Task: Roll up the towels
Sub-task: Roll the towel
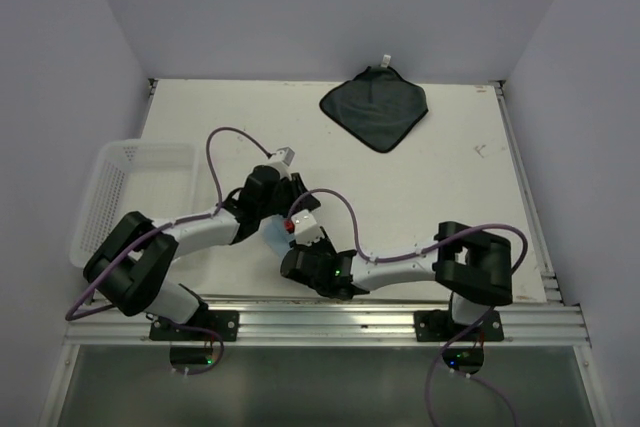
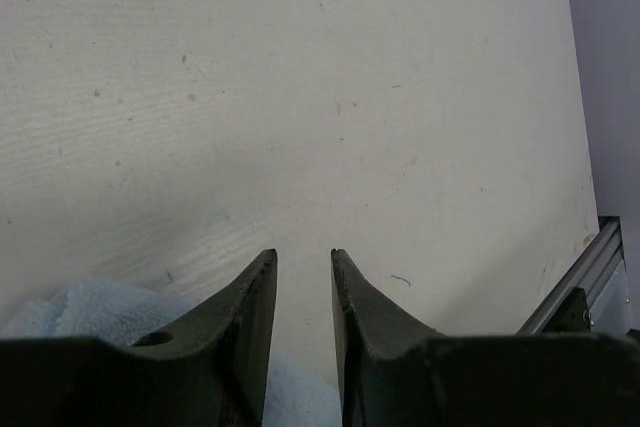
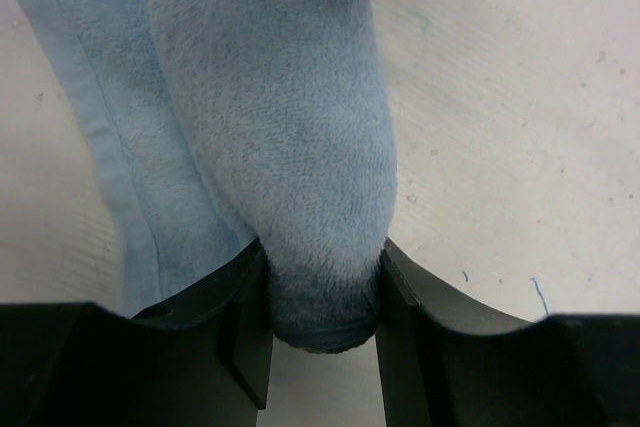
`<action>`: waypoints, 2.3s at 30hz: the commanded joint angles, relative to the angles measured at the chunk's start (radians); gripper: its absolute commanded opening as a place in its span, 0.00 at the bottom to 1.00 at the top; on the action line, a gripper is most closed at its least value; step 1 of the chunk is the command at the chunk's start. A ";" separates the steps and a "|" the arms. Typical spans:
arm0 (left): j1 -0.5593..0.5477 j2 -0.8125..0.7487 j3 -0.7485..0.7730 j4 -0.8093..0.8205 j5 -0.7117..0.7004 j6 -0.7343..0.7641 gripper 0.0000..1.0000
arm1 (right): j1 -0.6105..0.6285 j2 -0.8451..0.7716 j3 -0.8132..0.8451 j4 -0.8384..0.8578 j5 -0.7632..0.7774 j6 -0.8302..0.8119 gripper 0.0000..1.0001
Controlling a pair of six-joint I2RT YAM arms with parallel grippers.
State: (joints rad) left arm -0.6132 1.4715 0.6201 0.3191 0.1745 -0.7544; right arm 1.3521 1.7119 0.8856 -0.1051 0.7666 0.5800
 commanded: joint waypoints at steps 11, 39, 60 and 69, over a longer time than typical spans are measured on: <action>0.007 -0.106 -0.077 0.009 0.020 -0.022 0.33 | 0.146 0.258 0.259 -0.404 0.367 -0.006 0.43; 0.007 -0.120 -0.332 0.149 -0.004 -0.077 0.33 | 0.193 0.247 0.342 -0.426 0.321 -0.046 0.65; 0.006 -0.099 -0.353 0.190 -0.012 -0.086 0.32 | 0.157 -0.279 0.001 -0.042 -0.175 -0.140 0.76; 0.006 -0.092 -0.362 0.204 -0.009 -0.089 0.32 | -0.105 -0.399 -0.128 0.100 -0.504 0.007 0.74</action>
State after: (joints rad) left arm -0.6086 1.3594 0.2962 0.5903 0.1783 -0.8536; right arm 1.3010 1.3445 0.7883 -0.0910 0.4107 0.5171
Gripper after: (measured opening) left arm 0.323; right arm 0.752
